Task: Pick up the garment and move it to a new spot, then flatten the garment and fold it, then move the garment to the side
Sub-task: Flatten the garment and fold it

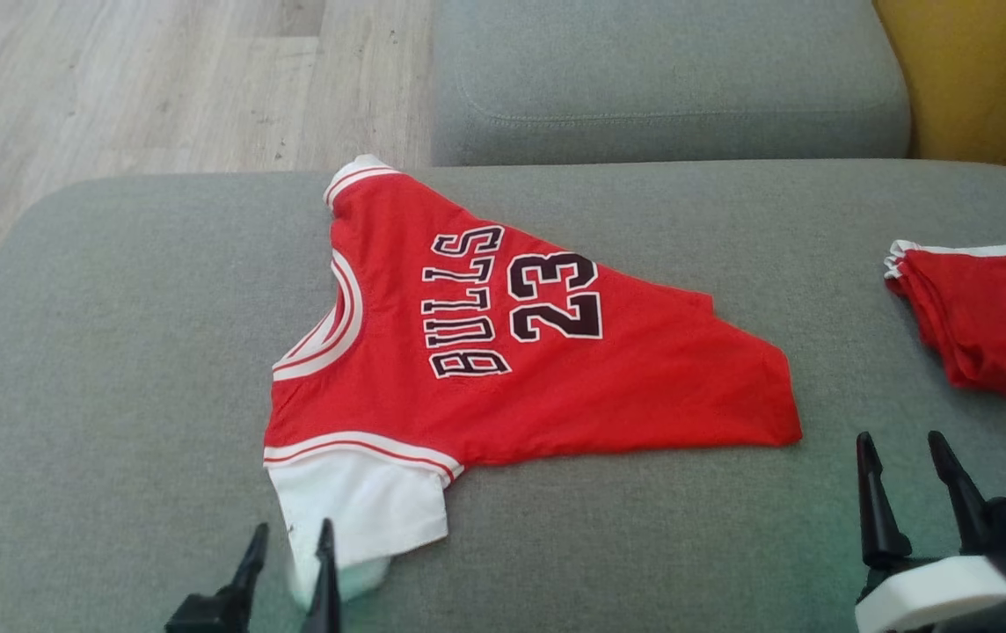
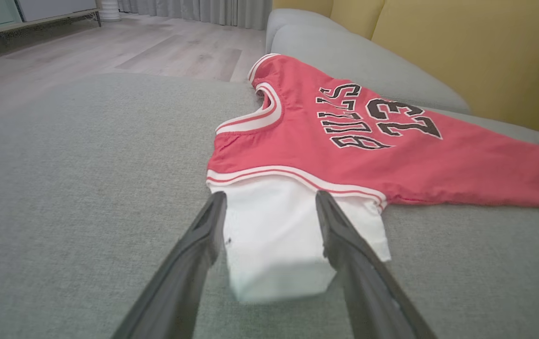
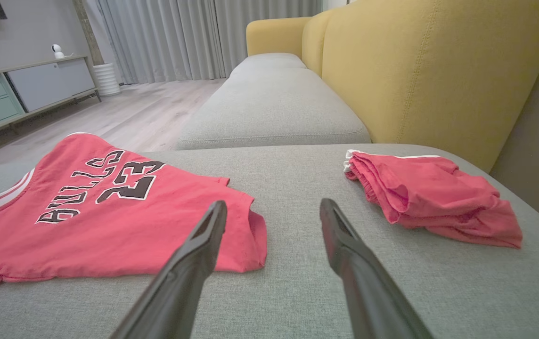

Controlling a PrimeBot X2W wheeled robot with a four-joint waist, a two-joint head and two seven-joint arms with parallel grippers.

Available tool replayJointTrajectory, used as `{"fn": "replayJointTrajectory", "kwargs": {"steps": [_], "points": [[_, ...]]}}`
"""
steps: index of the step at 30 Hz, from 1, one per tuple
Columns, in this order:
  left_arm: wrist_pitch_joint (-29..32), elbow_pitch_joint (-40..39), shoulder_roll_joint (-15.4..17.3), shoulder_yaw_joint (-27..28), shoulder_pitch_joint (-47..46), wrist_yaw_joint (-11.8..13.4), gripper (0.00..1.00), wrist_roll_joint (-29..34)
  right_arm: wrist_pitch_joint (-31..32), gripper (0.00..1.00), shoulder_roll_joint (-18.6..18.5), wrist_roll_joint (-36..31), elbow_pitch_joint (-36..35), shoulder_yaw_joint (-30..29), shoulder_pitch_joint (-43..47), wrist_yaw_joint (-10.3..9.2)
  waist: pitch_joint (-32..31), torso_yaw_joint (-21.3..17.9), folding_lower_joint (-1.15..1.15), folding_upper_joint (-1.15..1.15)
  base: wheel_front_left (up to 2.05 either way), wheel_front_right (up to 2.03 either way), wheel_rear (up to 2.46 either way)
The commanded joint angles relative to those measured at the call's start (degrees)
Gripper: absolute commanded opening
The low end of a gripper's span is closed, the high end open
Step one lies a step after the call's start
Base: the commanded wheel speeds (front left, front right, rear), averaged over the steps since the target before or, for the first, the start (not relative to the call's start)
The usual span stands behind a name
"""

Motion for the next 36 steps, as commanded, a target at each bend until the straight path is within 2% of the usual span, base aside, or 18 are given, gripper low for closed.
{"fn": "replayJointTrajectory", "kwargs": {"steps": [1,6,15,36], "points": [[-0.94,-1.38,-0.19,2.12,-3.68,-0.84,1.00,0.86,-0.33,1.00,-0.45,0.25,-1.56,1.58,-1.76,-0.04,-0.38,0.24,0.00,0.00,0.00,0.00,0.00],[-1.12,-1.46,-2.19,2.13,-5.39,-3.33,1.00,1.31,-0.71,1.00,-0.45,0.49,-1.01,1.99,-2.06,-0.04,-1.59,0.85,0.00,0.00,0.00,0.00,0.00],[-1.19,0.52,-4.00,2.44,-6.08,-5.23,1.00,1.05,-1.41,1.00,-0.45,1.57,-0.02,4.42,-1.93,-0.04,-3.94,1.16,0.00,0.00,0.00,0.00,0.00],[-1.23,1.78,-4.76,4.52,-4.51,-5.32,1.00,0.63,-2.02,1.00,-0.45,2.06,1.13,6.76,-1.98,-0.04,-4.30,1.17,0.00,0.00,0.00,0.00,0.00]]}}
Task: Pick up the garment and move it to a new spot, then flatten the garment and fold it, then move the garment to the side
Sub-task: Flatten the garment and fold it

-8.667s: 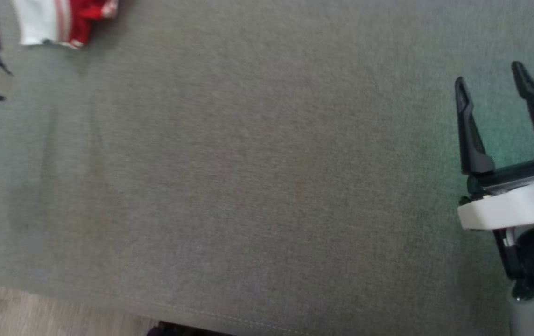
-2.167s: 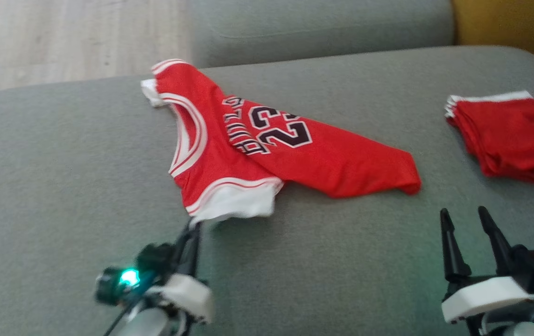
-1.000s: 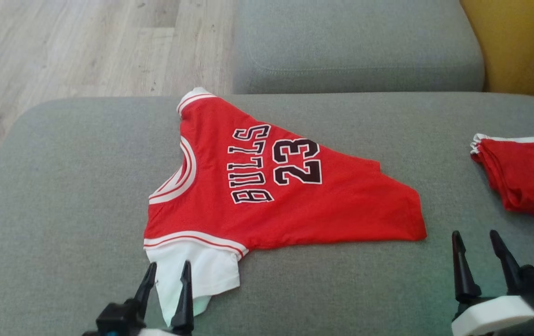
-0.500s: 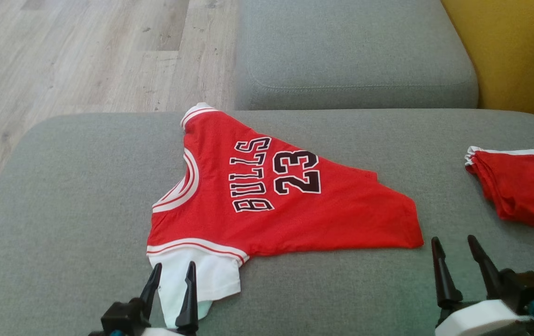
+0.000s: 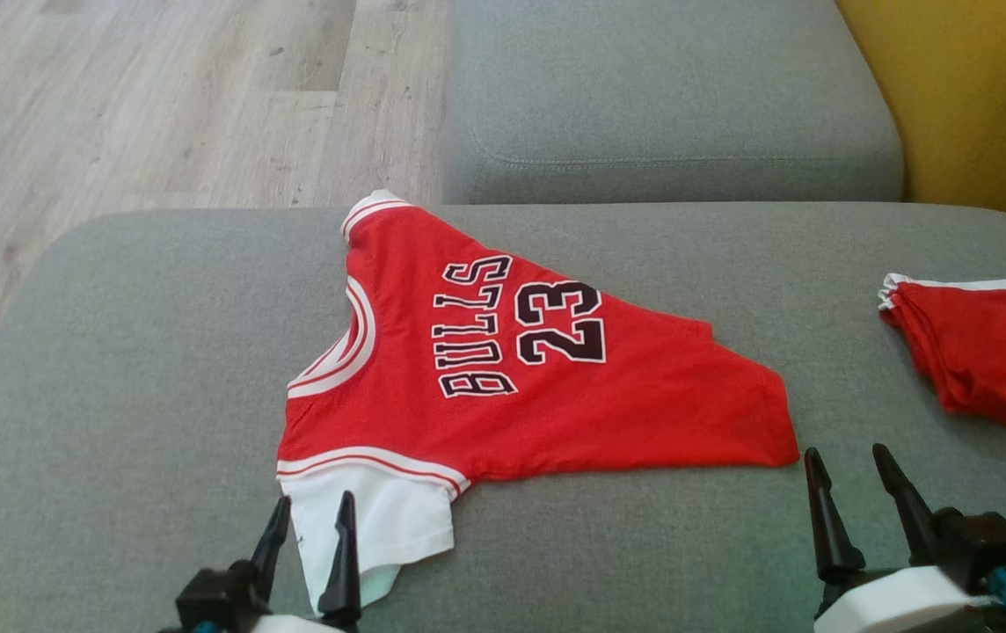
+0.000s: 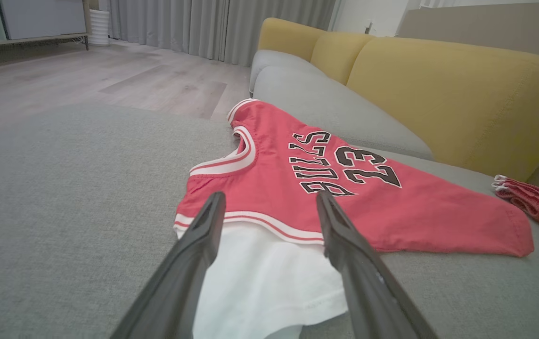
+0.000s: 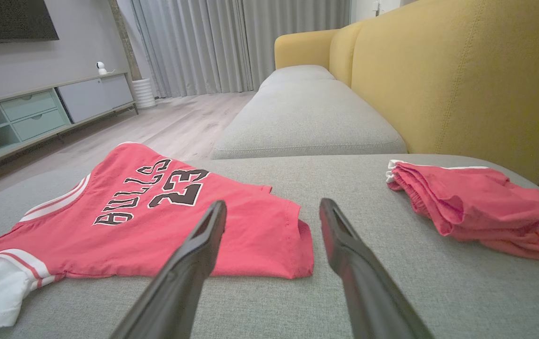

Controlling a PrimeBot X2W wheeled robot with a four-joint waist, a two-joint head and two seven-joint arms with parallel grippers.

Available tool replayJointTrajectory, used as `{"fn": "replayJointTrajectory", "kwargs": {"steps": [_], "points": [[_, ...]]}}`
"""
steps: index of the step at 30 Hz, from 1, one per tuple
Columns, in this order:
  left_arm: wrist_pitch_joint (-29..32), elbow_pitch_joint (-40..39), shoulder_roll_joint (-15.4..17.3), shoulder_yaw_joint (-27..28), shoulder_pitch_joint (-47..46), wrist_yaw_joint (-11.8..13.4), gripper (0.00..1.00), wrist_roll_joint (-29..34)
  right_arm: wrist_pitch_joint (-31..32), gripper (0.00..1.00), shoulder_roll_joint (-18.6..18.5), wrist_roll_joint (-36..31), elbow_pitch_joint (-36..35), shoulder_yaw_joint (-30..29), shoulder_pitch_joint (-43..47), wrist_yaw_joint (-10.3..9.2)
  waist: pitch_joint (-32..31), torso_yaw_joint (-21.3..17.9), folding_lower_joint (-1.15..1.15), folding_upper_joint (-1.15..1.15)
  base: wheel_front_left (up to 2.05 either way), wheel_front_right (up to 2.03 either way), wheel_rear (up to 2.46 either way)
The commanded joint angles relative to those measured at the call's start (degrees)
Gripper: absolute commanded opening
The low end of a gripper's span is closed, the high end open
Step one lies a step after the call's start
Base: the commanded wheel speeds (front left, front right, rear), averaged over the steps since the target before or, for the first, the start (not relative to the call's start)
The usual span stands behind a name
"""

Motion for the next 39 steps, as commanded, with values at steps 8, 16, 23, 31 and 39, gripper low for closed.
{"fn": "replayJointTrajectory", "kwargs": {"steps": [8,16,23,31,39], "points": [[5.68,4.58,-0.82,4.38,1.31,3.57,1.00,-5.37,-0.30,1.00,-0.47,-0.03,-1.51,1.54,-2.19,-0.04,1.71,-0.62,0.00,0.00,0.00,0.00,0.00],[9.80,9.61,-2.80,2.93,1.01,3.17,1.00,-7.42,0.19,1.00,-0.47,-0.46,-1.91,2.22,-2.42,-0.04,3.10,-1.89,0.00,0.00,0.00,0.00,0.00],[11.18,12.75,-4.33,1.90,-0.76,2.24,1.00,-7.97,0.48,1.00,-0.47,-0.82,-1.88,2.52,-2.39,-0.04,3.56,-2.85,0.00,0.00,0.00,0.00,0.00],[11.44,14.35,-4.82,0.31,-2.72,0.81,0.00,-7.17,1.12,1.00,-0.47,-1.36,-0.82,2.11,-2.67,-0.04,3.88,-2.69,0.00,0.00,0.00,0.00,0.00],[7.22,10.43,-3.10,1.62,-4.06,1.69,0.00,-5.41,5.48,1.00,-0.47,-3.33,5.47,-2.11,-6.88,-0.04,4.42,-0.79,0.00,0.00,0.00,0.00,0.00]]}}
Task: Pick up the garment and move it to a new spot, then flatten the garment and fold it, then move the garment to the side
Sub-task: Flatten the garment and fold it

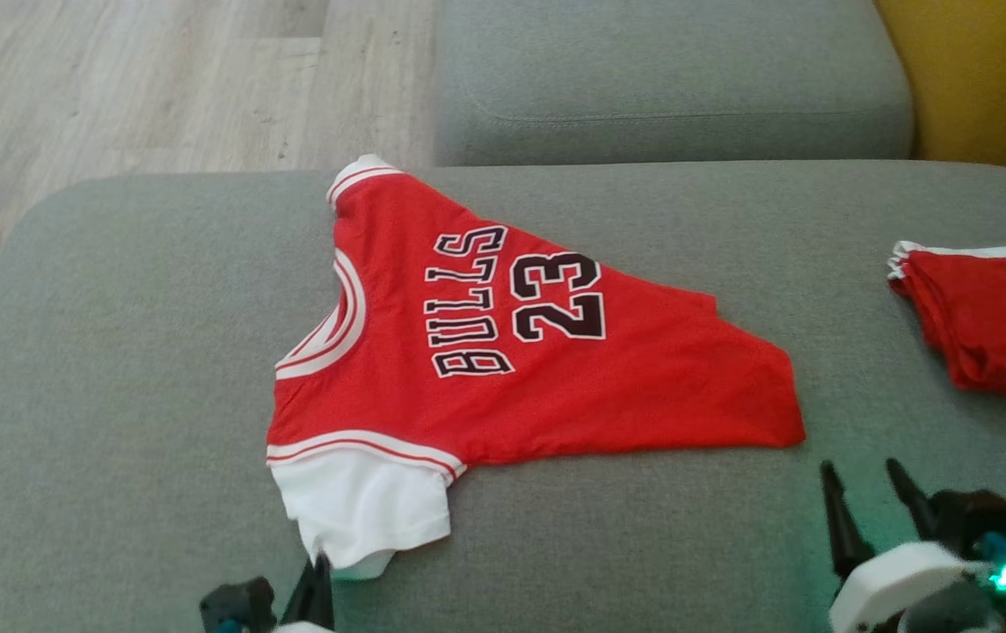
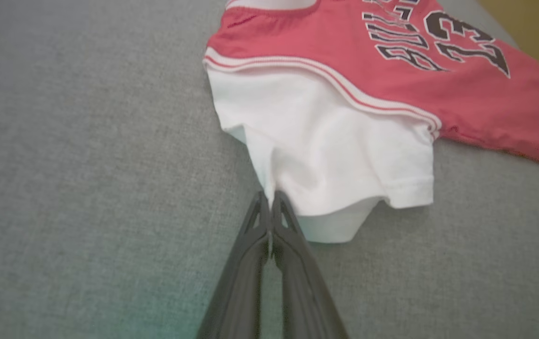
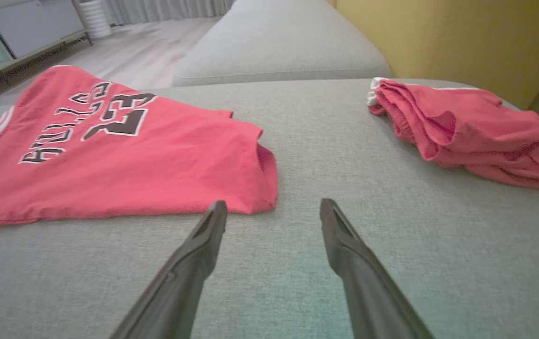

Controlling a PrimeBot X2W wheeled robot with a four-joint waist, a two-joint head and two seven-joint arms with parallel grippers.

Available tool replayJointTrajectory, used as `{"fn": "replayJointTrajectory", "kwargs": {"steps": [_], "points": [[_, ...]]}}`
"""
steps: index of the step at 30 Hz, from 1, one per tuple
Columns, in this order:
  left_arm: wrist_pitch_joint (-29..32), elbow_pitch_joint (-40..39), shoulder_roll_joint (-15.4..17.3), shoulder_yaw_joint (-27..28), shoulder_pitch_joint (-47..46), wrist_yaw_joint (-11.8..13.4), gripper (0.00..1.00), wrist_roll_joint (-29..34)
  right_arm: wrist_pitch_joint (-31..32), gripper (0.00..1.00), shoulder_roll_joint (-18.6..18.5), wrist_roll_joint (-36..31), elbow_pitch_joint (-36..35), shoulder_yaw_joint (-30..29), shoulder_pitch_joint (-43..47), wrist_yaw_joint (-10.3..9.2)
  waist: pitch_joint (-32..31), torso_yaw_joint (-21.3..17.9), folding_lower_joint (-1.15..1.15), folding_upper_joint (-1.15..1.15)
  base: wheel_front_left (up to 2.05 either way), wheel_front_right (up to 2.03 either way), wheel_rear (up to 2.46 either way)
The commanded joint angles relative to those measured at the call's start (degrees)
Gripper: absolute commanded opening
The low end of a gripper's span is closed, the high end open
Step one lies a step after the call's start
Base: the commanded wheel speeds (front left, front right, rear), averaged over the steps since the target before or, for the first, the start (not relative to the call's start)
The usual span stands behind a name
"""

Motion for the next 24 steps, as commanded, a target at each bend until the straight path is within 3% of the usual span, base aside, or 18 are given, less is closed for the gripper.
{"fn": "replayJointTrajectory", "kwargs": {"steps": [1,19,21,24], "points": [[-0.92,-1.85,1.10,2.10,-3.28,0.30,0.00,0.48,0.02,1.00,-0.50,-0.14,-1.42,0.86,-3.44,-0.04,0.20,0.45,0.00,0.00,0.00,0.00,0.00],[-2.66,-16.16,5.77,3.71,-3.32,4.57,0.00,3.52,4.12,1.00,-0.50,-0.10,22.19,-3.40,-19.95,-0.04,3.67,3.85,0.00,0.00,0.00,0.00,0.00],[-2.69,-16.77,5.99,3.78,-3.33,4.75,0.00,3.61,4.77,0.58,-0.50,0.76,24.53,-2.92,-20.80,-0.04,3.79,3.85,0.00,0.00,0.00,0.00,0.00],[-2.80,-17.40,6.40,3.95,-3.39,4.95,0.00,3.74,5.96,0.23,-0.50,2.50,27.32,-1.81,-21.66,-0.04,3.78,3.66,0.00,0.00,0.00,0.00,0.00]]}}
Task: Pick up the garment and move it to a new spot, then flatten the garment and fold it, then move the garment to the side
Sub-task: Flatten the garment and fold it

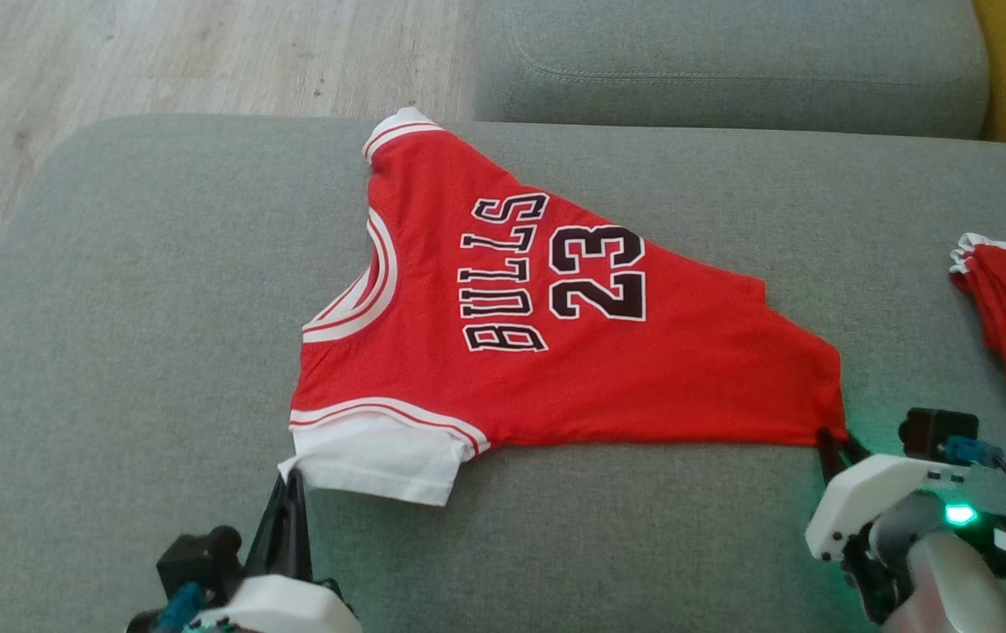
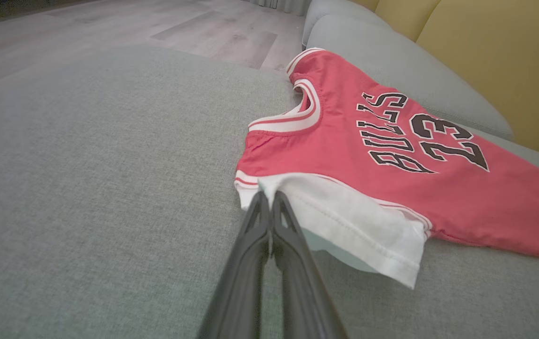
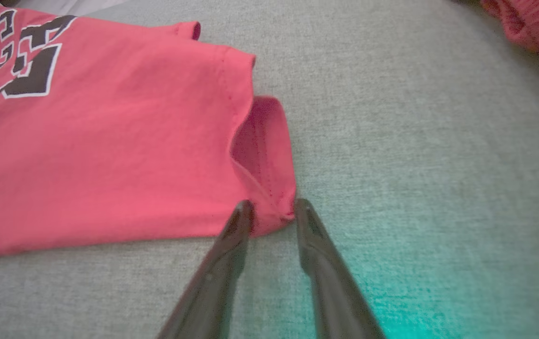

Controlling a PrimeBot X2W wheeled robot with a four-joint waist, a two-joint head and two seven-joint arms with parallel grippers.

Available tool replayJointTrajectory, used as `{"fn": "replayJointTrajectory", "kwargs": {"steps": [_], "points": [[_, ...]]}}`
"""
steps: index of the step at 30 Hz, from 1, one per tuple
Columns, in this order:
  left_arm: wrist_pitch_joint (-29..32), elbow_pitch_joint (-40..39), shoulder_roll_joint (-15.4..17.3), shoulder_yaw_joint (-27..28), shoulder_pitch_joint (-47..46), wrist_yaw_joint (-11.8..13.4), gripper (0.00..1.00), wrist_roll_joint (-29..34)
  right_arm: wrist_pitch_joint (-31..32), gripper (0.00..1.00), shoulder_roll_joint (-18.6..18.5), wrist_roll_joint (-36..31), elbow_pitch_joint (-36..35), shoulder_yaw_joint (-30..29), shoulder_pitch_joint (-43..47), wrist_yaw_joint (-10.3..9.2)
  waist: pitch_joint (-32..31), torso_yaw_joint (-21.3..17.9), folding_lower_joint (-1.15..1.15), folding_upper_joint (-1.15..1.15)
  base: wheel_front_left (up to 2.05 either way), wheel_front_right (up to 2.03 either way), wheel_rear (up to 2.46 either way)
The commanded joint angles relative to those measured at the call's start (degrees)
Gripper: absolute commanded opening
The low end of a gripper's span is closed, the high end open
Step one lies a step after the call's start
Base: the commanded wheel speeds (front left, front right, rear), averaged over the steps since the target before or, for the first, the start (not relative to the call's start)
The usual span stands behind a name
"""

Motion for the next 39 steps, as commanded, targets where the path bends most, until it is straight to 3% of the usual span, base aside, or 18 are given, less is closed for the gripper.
{"fn": "replayJointTrajectory", "kwargs": {"steps": [1,2,9,17,28,36,39], "points": [[-0.77,-2.22,1.50,2.30,-3.21,0.44,0.00,0.78,0.54,0.05,-0.28,1.60,0.35,2.38,-2.26,-0.04,-0.10,-0.19,0.00,0.00,0.00,0.00,0.00],[-0.83,-2.45,1.67,2.37,-3.31,0.46,0.00,0.85,0.30,0.00,-0.28,2.52,0.79,2.70,-2.54,-0.04,-0.16,-0.31,0.00,0.00,0.00,0.00,0.00],[-0.81,-5.36,3.63,2.87,-5.71,0.26,0.00,2.08,-3.01,0.00,-0.28,7.55,0.24,4.93,-4.08,-0.04,-1.51,-1.41,0.00,0.00,0.00,0.00,0.00],[1.68,-12.92,9.04,4.47,-14.34,-0.45,0.00,5.73,-2.82,0.00,-0.28,13.81,-8.71,7.51,-3.99,-0.04,-4.11,-2.56,0.00,0.00,0.00,0.00,0.00],[10.44,-27.39,15.82,6.91,-35.40,-3.34,0.00,11.23,7.35,0.00,-1.09,20.80,-40.91,5.68,-1.17,-0.04,-7.24,-5.20,0.00,0.00,0.00,0.00,0.00],[16.70,-29.67,16.20,7.46,-50.97,-6.90,0.00,11.81,20.21,0.00,-1.03,20.30,-65.91,-0.46,-1.87,-0.04,-6.65,-7.14,0.00,0.00,0.00,0.00,0.00],[18.01,-26.51,15.42,6.85,-53.80,-8.23,0.00,10.88,23.85,0.00,-1.27,18.61,-69.21,-1.66,-3.12,-0.04,-5.26,-7.68,0.00,0.00,0.00,0.00,0.00]]}}
